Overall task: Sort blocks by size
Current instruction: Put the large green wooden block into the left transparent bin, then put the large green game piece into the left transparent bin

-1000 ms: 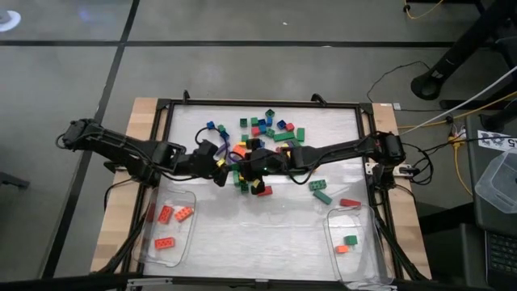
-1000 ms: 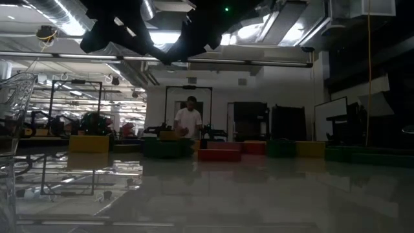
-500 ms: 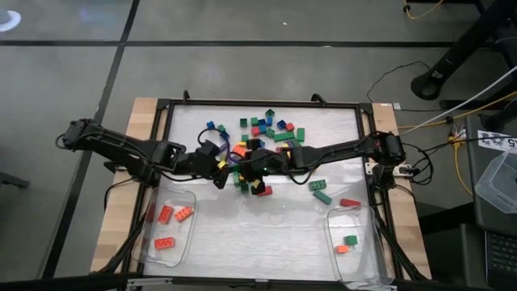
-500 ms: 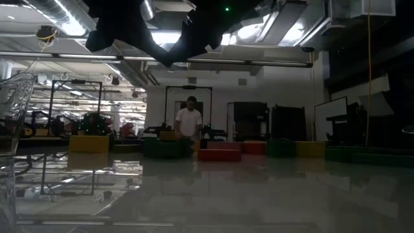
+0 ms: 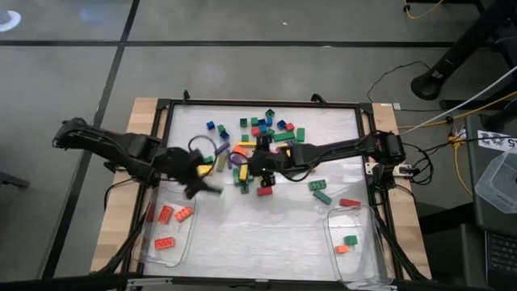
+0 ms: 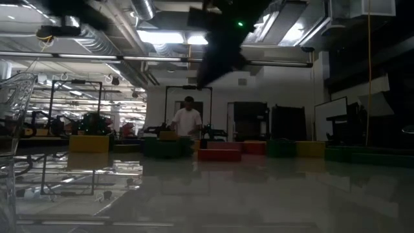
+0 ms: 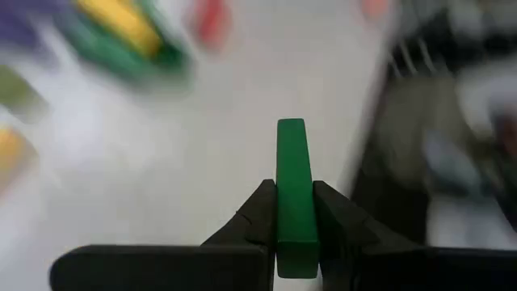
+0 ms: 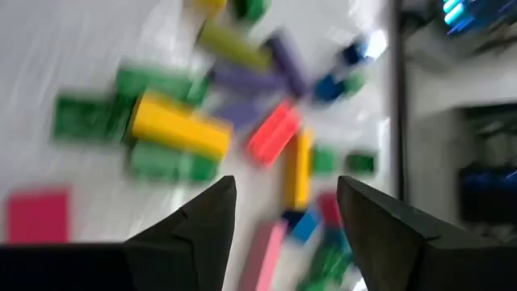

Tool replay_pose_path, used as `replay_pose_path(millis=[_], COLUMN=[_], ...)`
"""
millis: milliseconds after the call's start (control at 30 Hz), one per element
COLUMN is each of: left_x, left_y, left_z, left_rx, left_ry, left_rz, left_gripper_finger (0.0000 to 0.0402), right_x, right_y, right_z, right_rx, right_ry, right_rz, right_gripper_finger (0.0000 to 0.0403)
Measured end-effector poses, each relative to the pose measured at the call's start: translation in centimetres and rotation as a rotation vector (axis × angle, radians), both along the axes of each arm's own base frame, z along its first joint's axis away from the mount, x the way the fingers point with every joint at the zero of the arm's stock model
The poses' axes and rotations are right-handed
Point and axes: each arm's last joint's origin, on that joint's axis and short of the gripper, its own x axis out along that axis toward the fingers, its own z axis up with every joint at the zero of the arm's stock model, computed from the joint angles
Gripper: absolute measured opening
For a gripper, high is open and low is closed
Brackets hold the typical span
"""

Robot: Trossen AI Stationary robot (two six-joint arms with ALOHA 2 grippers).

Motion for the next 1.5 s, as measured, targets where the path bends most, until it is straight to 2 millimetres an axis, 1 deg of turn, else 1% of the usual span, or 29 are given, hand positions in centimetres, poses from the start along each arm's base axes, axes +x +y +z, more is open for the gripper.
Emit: replay_pose_path(millis=[67, 100, 200, 333, 433, 600, 700, 833, 967, 1067, 1233, 1500], left_x=[-1.4, -2.0, -3.4, -4.5, -4.6, -4.4, -4.1, -3.7, -3.6, -3.6, -3.6, -3.5], left_y=[-0.7, -0.9, -1.5, -1.9, -2.1, -2.3, -2.3, -2.3, -2.2, -2.2, -2.2, -2.1], left_z=[0.0, -0.1, -0.5, -1.2, -1.5, -1.8, -1.9, -2.1, -2.2, -2.2, -2.2, -2.2], left_rx=[-0.104, -0.151, -0.223, -0.232, -0.223, -0.201, -0.171, -0.109, -0.079, -0.073, -0.056, -0.006], left_ry=[0.085, 0.138, 0.3, 0.468, 0.528, 0.543, 0.529, 0.489, 0.475, 0.472, 0.462, 0.432], left_rz=[-0.092, -0.109, -0.067, 0.017, 0.046, 0.034, 0.037, 0.062, 0.085, 0.086, 0.07, 0.043], left_gripper_finger=[0.0041, 0.0041, 0.0047, 0.0092, 0.0119, 0.0147, 0.0158, 0.0162, 0.0163, 0.0163, 0.0164, 0.0164], right_x=[-0.6, -0.9, -1.7, -2.5, -2.7, -3.0, -3.4, -3.7, -3.8, -4.0, -4.4, -4.7], right_y=[-0.2, -0.2, -0.4, -0.7, -1.1, -1.5, -2.2, -3.7, -5.1, -5.6, -5.4, -5.2], right_z=[-0.5, -0.7, -1.2, -2.0, -2.2, -2.3, -2.5, -3.4, -4.5, -5.5, -6.6, -6.6], right_rx=[0.044, 0.066, 0.105, 0.11, 0.112, 0.114, 0.189, 0.305, 0.339, 0.358, 0.391, 0.446], right_ry=[0.077, 0.112, 0.207, 0.285, 0.311, 0.34, 0.386, 0.463, 0.517, 0.58, 0.684, 0.711], right_rz=[-0.006, -0.005, 0.006, -0.004, -0.013, -0.024, -0.02, -0.033, -0.071, -0.093, -0.092, -0.081], right_gripper_finger=[0.0209, 0.0207, 0.0203, 0.02, 0.02, 0.02, 0.02, 0.02, 0.02, 0.02, 0.02, 0.02])
